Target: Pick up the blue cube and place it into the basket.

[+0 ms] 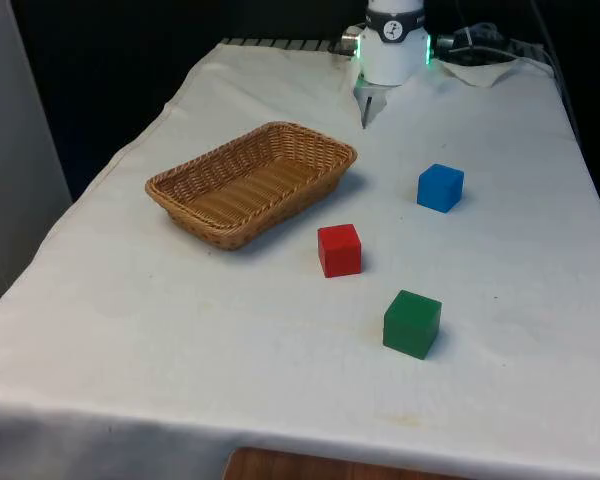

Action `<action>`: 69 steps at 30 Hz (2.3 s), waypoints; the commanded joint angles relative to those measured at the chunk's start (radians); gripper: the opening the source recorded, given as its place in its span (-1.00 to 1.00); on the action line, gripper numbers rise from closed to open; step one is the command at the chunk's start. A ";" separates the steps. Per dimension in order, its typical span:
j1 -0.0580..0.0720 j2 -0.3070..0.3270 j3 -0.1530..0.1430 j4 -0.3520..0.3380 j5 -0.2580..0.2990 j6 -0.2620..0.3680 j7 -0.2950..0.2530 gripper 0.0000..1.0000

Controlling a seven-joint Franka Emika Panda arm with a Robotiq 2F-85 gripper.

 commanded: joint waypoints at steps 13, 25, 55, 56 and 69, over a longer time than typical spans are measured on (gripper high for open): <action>0.004 -0.085 0.053 -0.101 -0.048 0.057 0.062 1.00; 0.001 -0.142 0.093 -0.189 -0.065 0.119 0.111 1.00; 0.000 -0.158 0.107 -0.264 -0.058 0.167 0.301 1.00; 0.000 -0.156 0.108 -0.266 -0.058 0.170 0.309 1.00; 0.001 -0.132 0.113 -0.306 -0.055 0.239 0.407 1.00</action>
